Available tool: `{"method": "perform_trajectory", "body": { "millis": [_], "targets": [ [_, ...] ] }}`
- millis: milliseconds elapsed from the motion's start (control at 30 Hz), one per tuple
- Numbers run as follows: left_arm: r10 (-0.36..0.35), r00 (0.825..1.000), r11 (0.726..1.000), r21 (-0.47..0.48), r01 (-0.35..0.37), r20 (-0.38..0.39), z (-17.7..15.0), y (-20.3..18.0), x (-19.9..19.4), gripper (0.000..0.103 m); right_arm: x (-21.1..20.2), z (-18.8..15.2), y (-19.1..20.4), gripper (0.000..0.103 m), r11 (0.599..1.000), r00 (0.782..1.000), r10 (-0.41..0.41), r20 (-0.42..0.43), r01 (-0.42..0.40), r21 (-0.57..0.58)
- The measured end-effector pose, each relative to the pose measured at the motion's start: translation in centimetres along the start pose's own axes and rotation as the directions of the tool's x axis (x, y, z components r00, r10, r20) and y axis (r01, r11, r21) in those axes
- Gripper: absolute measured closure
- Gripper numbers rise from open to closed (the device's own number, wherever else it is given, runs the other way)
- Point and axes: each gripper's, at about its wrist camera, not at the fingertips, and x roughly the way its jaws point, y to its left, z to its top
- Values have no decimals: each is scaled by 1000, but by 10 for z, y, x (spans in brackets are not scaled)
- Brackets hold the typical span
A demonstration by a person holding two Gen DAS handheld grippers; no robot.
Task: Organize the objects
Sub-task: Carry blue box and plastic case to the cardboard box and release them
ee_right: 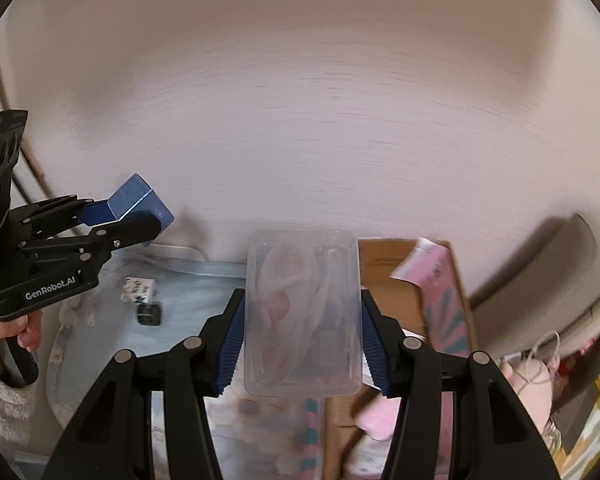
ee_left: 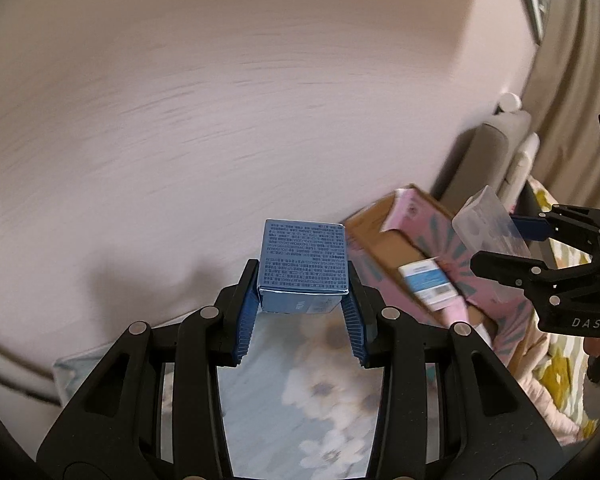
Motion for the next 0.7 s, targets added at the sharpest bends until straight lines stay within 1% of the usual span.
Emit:
{"method": "perform_trajectory", "body": {
  "millis": [233, 400, 567, 700],
  "targets": [
    [-87, 996, 993, 79, 89, -30, 14, -53, 31, 67, -11, -20, -47, 54, 993, 998, -68, -14, 69, 96],
    [-145, 987, 980, 129, 153, -67, 16, -89, 56, 67, -14, -41, -77, 54, 980, 993, -107, -41, 112, 164],
    [-185, 976, 963, 174, 204, -117, 17, -126, 89, 67, -11, -62, -100, 54, 966, 990, -123, -72, 136, 221],
    [-203, 965, 954, 189, 233, -164, 16, -151, 122, 67, -5, -82, -115, 54, 954, 987, -124, -97, 146, 262]
  ]
}}
